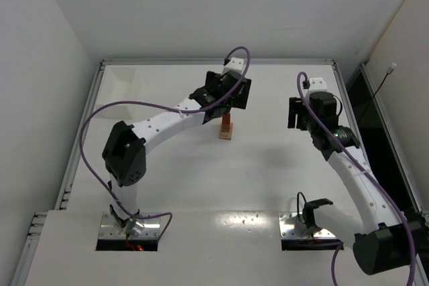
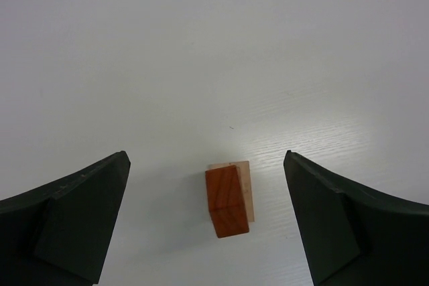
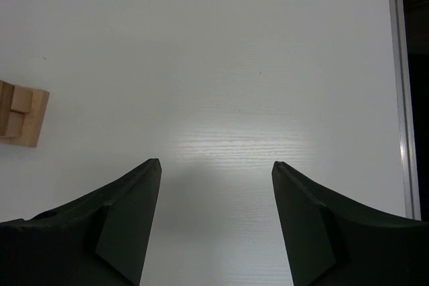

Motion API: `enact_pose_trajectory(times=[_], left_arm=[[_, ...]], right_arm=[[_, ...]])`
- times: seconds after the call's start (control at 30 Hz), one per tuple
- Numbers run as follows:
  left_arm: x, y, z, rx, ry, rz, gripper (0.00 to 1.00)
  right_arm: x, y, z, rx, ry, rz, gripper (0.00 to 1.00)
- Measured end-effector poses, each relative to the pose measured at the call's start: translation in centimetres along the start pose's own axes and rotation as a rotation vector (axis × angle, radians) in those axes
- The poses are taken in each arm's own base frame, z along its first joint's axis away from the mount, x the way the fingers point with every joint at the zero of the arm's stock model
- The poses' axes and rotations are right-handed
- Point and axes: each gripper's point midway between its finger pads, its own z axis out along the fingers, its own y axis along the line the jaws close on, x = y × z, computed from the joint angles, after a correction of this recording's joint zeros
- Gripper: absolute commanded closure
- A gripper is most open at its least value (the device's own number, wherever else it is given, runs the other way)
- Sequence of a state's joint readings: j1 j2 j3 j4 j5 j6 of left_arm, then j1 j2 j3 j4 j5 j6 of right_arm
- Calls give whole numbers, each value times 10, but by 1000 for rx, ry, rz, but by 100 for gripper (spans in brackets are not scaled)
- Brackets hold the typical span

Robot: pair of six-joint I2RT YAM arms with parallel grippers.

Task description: Build the wood block tower

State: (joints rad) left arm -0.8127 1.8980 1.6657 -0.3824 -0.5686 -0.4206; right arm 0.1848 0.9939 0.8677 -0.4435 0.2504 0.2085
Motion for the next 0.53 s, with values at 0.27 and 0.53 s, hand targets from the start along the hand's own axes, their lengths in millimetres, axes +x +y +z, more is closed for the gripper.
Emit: enact_pose_trajectory(times=[0.27, 0.53], left_arm=[[-23, 113, -47, -106, -41, -31, 1], [83, 232, -41, -330, 207, -66, 1]], right_arm=[[12, 15, 32, -90, 59, -151, 28], [43, 26, 67, -161, 185, -197, 27]])
